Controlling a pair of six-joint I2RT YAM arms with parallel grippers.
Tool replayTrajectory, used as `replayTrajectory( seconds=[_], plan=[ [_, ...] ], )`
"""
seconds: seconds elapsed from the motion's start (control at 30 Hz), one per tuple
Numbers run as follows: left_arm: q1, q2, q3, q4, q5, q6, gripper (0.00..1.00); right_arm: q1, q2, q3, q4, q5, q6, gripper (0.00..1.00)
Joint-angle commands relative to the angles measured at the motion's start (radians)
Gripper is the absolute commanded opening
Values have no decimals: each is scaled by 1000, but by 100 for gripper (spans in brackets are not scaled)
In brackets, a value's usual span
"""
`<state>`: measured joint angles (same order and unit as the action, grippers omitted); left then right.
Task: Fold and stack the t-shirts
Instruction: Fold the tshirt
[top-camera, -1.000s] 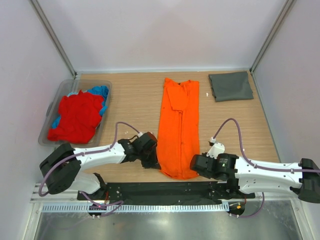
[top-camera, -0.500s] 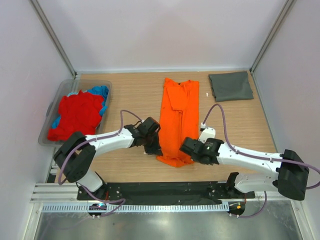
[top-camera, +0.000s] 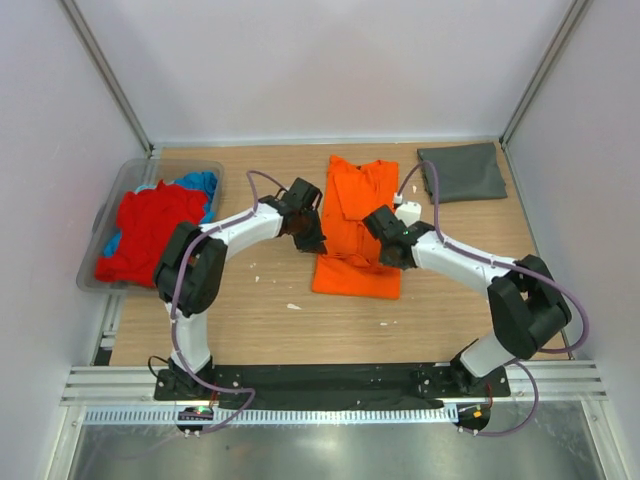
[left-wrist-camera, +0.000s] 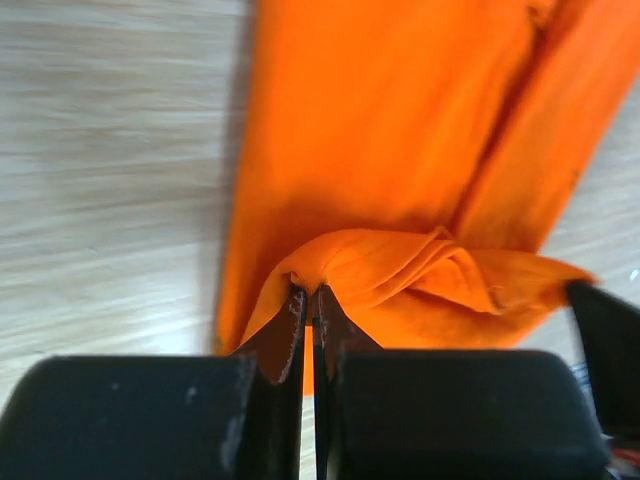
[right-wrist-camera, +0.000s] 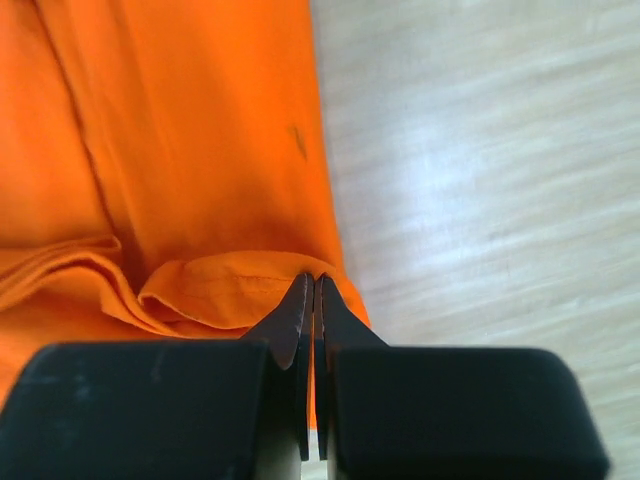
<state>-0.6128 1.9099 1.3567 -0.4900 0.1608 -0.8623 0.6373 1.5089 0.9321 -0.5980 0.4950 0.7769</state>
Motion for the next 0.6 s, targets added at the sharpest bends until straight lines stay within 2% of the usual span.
replayTrajectory(
  seconds=[0.0,0.33,0.57],
  plan=[
    [41,9,42,-47,-9,42,0,-33,23,149,52,-3,-123,1],
    [94,49,137,2,66,63,0,-97,54,217,56,-9,-176,1],
    [114,133,237,5,114,54,0,-145,77,251,75,-18,-202,1]
  ],
)
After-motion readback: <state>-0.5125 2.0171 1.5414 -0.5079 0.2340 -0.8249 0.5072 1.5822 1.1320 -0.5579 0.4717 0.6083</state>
